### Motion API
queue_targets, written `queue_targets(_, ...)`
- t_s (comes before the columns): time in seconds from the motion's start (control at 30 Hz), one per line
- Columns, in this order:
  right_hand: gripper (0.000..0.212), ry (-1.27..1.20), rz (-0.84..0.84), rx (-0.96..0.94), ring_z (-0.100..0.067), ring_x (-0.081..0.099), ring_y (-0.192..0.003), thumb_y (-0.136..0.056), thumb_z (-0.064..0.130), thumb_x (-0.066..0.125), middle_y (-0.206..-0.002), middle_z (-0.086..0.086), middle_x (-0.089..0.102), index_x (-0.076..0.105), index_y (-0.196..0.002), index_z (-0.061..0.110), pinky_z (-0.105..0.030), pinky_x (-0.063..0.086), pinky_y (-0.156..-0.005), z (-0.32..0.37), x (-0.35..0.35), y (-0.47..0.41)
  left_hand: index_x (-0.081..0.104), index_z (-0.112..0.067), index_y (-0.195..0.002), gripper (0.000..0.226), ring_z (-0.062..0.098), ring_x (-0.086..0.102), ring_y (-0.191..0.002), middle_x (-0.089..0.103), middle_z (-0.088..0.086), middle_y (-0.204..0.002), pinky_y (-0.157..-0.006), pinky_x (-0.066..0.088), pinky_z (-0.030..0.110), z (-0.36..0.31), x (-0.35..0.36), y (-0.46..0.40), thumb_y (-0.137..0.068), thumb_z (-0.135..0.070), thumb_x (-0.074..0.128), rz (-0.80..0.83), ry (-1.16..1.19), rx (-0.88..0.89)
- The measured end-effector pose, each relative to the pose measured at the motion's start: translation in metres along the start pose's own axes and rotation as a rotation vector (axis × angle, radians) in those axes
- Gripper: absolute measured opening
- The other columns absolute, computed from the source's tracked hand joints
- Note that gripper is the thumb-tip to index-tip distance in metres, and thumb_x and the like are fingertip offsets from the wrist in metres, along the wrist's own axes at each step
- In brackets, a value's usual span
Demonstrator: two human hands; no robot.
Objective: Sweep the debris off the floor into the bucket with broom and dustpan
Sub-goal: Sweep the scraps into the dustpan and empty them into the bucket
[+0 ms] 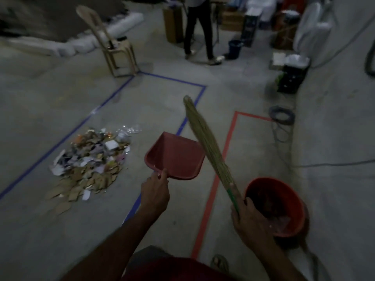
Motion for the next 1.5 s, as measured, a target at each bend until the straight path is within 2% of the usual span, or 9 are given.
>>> queue_targets(0.07, 0.079, 0.045, 0.033, -0.078, -0.018, 0.047, -0.056, -0.097, 0.036, 0.053, -0.087, 0.001, 0.04, 0.001, -0.157, 0.042, -0.039, 0.047, -0.045, 0.032, 0.004, -0.011, 0.043, -0.022, -0.138, 0.04, 0.029, 0.059, -0.085, 0.056, 0.009, -0.105, -0.065, 0.034, 0.037, 0.042, -0.001, 0.009, -0.099, -0.022, 0.046, -0.024, -0.007, -0.066)
queue_targets(0.3, 0.08, 0.153, 0.123, -0.267, -0.019, 0.046, -0.051, -0.09, 0.034, 0.066, -0.085, 0.0, 0.043, 0.021, -0.156, 0.039, -0.038, 0.044, -0.044, 0.161, 0.057, -0.053, 0.049, -0.019, -0.129, 0.034, 0.03, 0.061, -0.084, 0.061, 0.011, -0.104, -0.064, 0.045, 0.037, 0.206, -0.005, 0.034, -0.095, -0.019, 0.049, -0.079, 0.079, -0.282)
queue_targets(0.5, 0.068, 0.187, 0.198, -0.343, -0.016, 0.043, -0.051, -0.094, 0.036, 0.061, -0.085, 0.003, 0.039, 0.031, -0.155, 0.033, -0.033, 0.039, -0.045, 0.28, 0.113, -0.068, 0.061, -0.015, -0.112, 0.031, 0.029, 0.059, -0.06, 0.06, 0.011, -0.083, -0.051, 0.036, 0.031, 0.344, 0.003, 0.073, -0.083, -0.014, 0.071, -0.158, 0.059, -0.445)
queue_targets(0.67, 0.065, 0.139, 0.249, -0.39, -0.013, 0.051, -0.067, -0.101, 0.043, 0.043, -0.095, 0.004, 0.043, 0.01, -0.156, 0.042, -0.027, 0.039, -0.055, 0.333, 0.142, -0.083, 0.063, -0.013, -0.1, 0.034, 0.028, 0.056, -0.053, 0.058, 0.01, -0.075, -0.049, 0.036, 0.028, 0.428, 0.02, 0.103, -0.071, -0.007, 0.078, -0.113, 0.075, -0.616)
queue_targets(0.8, 0.067, 0.115, 0.325, -0.358, -0.016, 0.057, -0.074, -0.098, 0.043, 0.047, -0.097, 0.001, 0.049, 0.012, -0.156, 0.042, -0.036, 0.054, -0.066, 0.353, 0.165, -0.119, 0.062, -0.016, -0.109, 0.029, 0.026, 0.057, -0.059, 0.057, 0.009, -0.08, -0.052, 0.042, 0.031, 0.468, 0.041, 0.116, -0.081, -0.01, 0.067, -0.03, 0.112, -0.753)
queue_targets(1.07, 0.068, 0.072, 0.402, -0.339, -0.021, 0.061, -0.084, -0.097, 0.039, 0.054, -0.099, -0.003, 0.058, 0.02, -0.156, 0.03, -0.033, 0.048, -0.065, 0.428, 0.225, -0.197, 0.06, -0.017, -0.108, 0.024, 0.027, 0.055, -0.057, 0.056, 0.008, -0.078, -0.05, 0.04, 0.031, 0.512, 0.066, 0.075, -0.085, -0.014, 0.068, 0.029, 0.144, -0.817)
queue_targets(1.2, 0.058, 0.013, 0.448, -0.289, -0.025, 0.065, -0.094, -0.096, 0.042, 0.055, -0.107, -0.006, 0.066, 0.04, -0.147, 0.019, -0.039, 0.054, -0.077, 0.462, 0.263, -0.267, 0.059, -0.018, -0.118, 0.03, 0.025, 0.053, -0.057, 0.053, 0.006, -0.08, -0.05, 0.039, 0.03, 0.536, 0.079, 0.014, -0.089, -0.015, 0.066, 0.031, 0.152, -0.808)
queue_targets(1.37, 0.067, 0.03, 0.561, -0.326, -0.023, 0.061, -0.094, -0.099, 0.046, 0.045, -0.112, -0.005, 0.06, 0.016, -0.157, 0.029, -0.039, 0.052, -0.076, 0.485, 0.283, -0.351, 0.061, -0.017, -0.119, 0.032, 0.026, 0.055, -0.057, 0.057, 0.01, -0.08, -0.05, 0.039, 0.031, 0.555, 0.071, -0.073, -0.088, -0.015, 0.069, 0.116, 0.123, -0.802)
queue_targets(1.5, 0.068, 0.044, 0.642, -0.385, -0.021, 0.055, -0.08, -0.101, 0.044, 0.044, -0.106, -0.006, 0.047, 0.005, -0.157, 0.037, -0.036, 0.049, -0.067, 0.504, 0.299, -0.419, 0.062, -0.014, -0.117, 0.035, 0.033, 0.055, -0.054, 0.054, 0.013, -0.076, -0.05, 0.036, 0.032, 0.578, 0.073, -0.142, -0.084, -0.012, 0.072, 0.123, 0.102, -0.806)
Point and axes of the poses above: each hand's wrist, its own y-axis away from the middle knuckle, its own x-axis out of the palm, z = x × y, the point moved 1 cm from there along -y, towards the middle knuckle
